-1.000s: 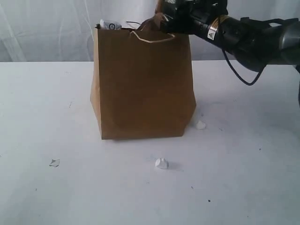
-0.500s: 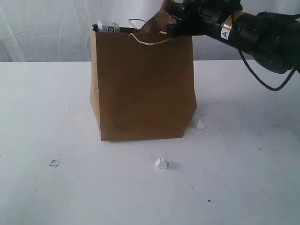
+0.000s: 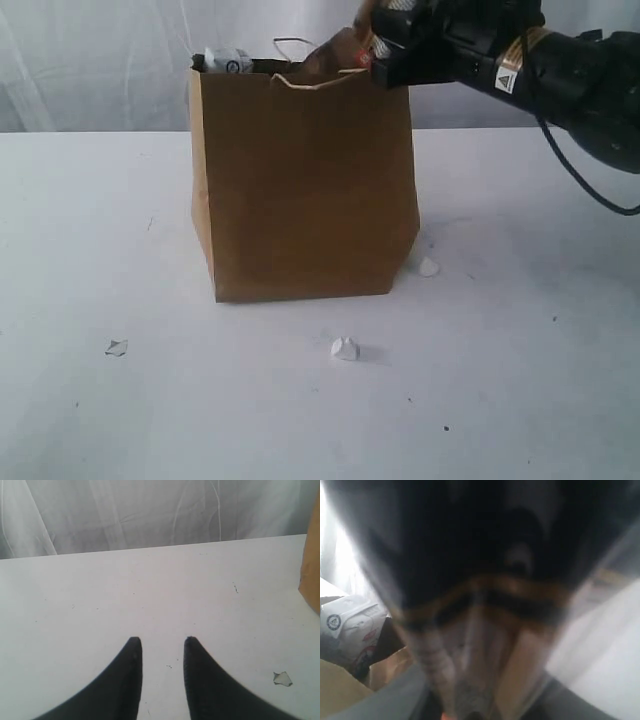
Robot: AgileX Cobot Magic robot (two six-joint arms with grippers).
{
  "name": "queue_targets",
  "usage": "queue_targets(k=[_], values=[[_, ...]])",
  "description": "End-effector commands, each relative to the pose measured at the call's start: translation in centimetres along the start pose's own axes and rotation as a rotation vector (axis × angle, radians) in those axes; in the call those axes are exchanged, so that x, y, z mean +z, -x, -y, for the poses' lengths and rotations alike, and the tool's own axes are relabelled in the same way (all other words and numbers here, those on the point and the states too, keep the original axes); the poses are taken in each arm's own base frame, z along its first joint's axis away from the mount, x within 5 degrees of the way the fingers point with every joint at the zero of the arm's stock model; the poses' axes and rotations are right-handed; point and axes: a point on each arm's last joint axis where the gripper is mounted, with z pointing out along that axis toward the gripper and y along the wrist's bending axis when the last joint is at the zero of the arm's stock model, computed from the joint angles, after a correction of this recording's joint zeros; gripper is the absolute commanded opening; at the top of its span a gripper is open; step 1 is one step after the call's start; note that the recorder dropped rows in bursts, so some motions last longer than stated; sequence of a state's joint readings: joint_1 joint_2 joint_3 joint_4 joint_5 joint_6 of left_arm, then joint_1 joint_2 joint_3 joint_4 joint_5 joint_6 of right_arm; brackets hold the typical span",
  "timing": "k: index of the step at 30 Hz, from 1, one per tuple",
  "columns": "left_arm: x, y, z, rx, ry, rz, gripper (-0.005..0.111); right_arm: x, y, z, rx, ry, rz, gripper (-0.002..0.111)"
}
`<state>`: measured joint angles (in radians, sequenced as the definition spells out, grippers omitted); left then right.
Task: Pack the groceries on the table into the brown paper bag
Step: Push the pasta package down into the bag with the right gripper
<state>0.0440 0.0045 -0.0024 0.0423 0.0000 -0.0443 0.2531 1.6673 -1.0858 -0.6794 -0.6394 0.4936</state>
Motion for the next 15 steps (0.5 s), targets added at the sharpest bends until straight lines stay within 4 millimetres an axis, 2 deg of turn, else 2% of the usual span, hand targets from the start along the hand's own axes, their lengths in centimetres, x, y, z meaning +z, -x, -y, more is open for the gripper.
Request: queue_targets(k=[1,10,15], values=[[0.0,-0.1,0.0,-0.012,0.002,0.002,0.035,-0.9,1.1,-0.7,0.004,0.028,0.061,0.0],[0.0,-0.1,0.0,-0.01,0.002,0.002,0.035,-3.0,2.0,-1.5,-0.031,0.018,0.057,0.0],[0.0,-0.1,0.0,-0.01,0.002,0.002,0.035,-3.7,1.5,-1.9,-0.028,0.015,0.025,0.0]])
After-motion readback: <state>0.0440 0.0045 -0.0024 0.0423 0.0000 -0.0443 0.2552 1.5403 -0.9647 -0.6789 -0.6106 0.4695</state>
